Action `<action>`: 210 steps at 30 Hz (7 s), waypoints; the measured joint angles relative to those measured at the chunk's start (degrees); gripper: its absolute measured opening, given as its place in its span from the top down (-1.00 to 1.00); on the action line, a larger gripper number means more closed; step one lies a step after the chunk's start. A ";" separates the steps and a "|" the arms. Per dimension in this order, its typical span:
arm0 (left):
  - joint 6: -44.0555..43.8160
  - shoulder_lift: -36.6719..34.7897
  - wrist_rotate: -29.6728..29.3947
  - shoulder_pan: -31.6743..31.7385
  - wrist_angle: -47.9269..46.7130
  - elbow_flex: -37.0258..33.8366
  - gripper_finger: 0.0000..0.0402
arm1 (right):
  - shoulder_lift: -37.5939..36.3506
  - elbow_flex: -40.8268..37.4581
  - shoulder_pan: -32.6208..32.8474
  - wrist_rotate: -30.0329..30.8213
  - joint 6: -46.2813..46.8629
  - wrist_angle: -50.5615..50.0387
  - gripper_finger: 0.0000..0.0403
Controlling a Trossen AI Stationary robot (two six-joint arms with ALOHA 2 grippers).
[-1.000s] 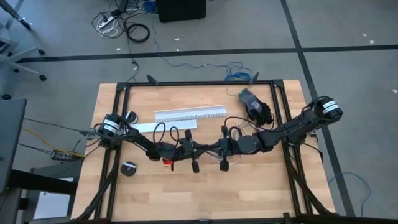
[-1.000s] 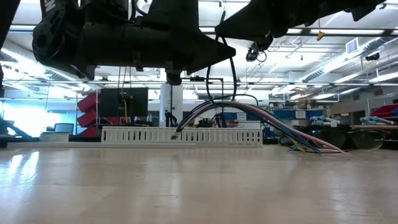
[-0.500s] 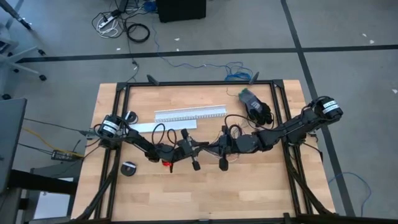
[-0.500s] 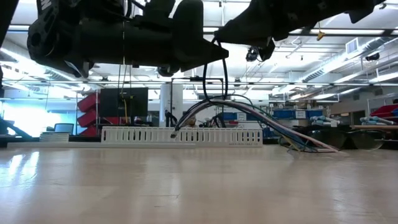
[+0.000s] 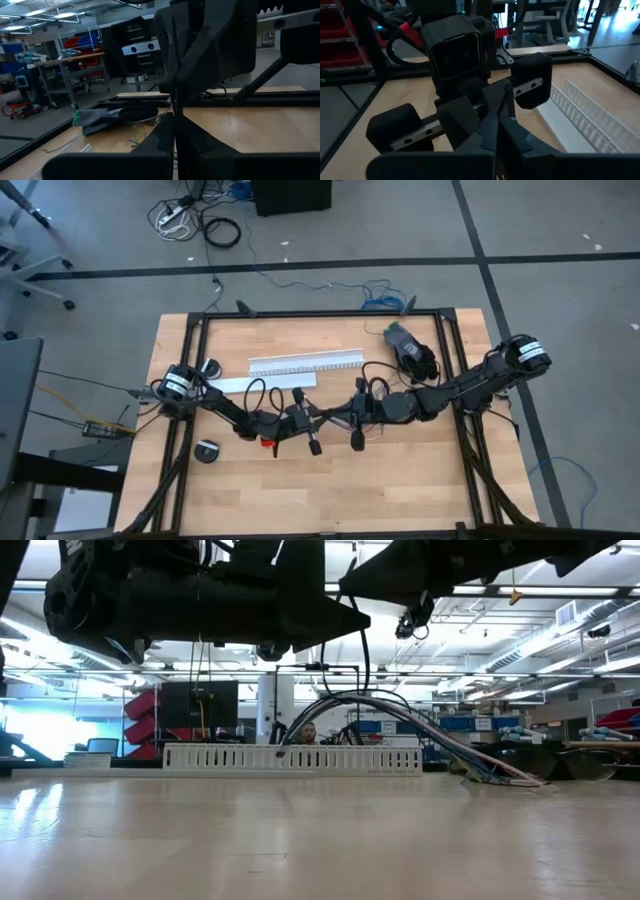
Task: Ziptie cables
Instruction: Wrap the colored wires together using a zip tie
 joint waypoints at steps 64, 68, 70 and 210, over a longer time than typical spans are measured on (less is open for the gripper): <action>-1.77 0.07 10.89 0.00 -8.26 0.00 0.49 | -0.02 0.00 1.34 -8.85 2.29 -10.34 1.00; -1.77 0.07 10.94 0.00 -8.51 0.00 0.49 | -0.02 0.00 0.78 -10.98 1.36 -10.34 1.00; -1.83 0.07 11.61 0.00 -8.50 0.00 0.49 | -0.02 0.00 0.50 -12.34 1.04 -10.35 1.00; -19.87 -17.20 19.65 12.87 -50.16 -9.49 0.37 | 1.33 0.00 -2.37 -14.97 2.70 -18.05 1.00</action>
